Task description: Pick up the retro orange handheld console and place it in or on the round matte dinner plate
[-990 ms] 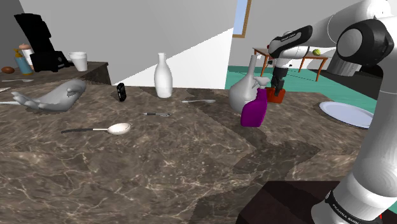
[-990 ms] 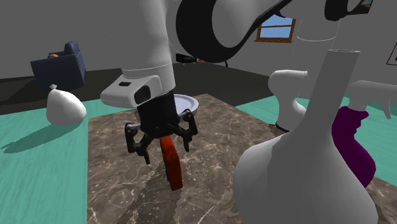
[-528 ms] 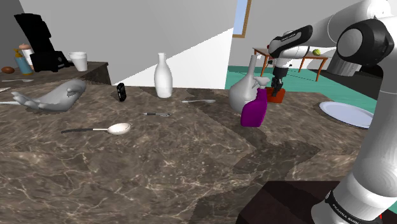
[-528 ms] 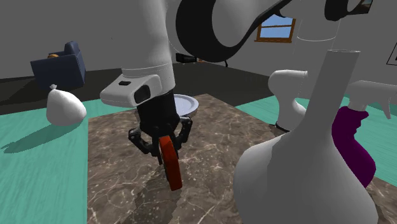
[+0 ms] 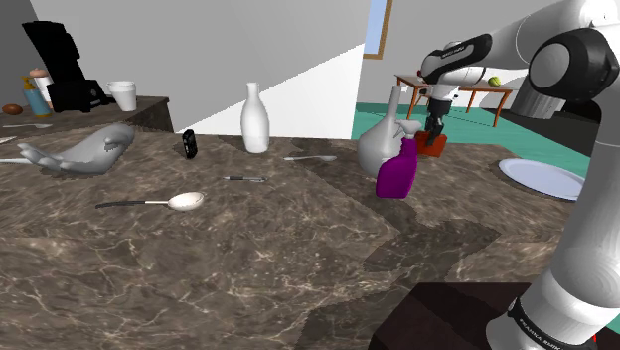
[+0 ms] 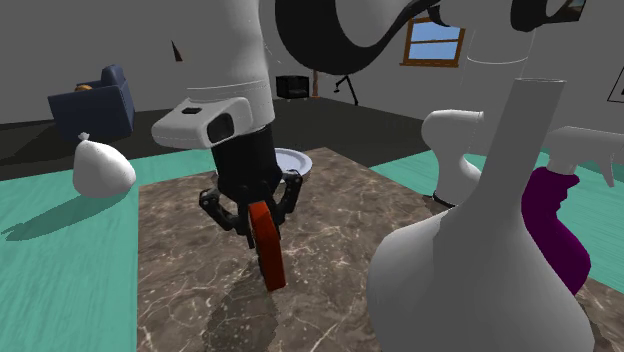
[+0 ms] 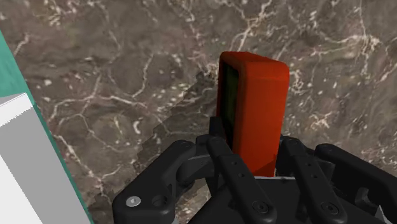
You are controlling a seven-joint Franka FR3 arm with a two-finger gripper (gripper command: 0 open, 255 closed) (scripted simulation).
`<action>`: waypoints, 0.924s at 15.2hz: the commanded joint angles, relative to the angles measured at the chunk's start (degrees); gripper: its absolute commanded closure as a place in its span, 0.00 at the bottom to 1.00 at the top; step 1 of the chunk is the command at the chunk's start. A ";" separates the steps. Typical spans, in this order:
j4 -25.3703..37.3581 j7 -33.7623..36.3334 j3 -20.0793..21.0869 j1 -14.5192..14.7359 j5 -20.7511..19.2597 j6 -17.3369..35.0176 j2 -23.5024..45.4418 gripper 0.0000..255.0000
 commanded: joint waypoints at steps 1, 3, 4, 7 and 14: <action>1.09 0.14 -0.09 -0.02 -0.22 -1.42 -0.38 1.00; 2.27 0.29 -0.16 -0.03 -0.40 -2.85 -0.67 1.00; 2.88 0.35 -0.19 -0.04 -0.47 -3.57 -0.79 1.00; 4.83 0.54 -0.28 -0.10 -0.67 -5.77 -1.08 1.00; 9.19 0.81 -0.43 -0.33 -0.86 -10.30 -1.30 1.00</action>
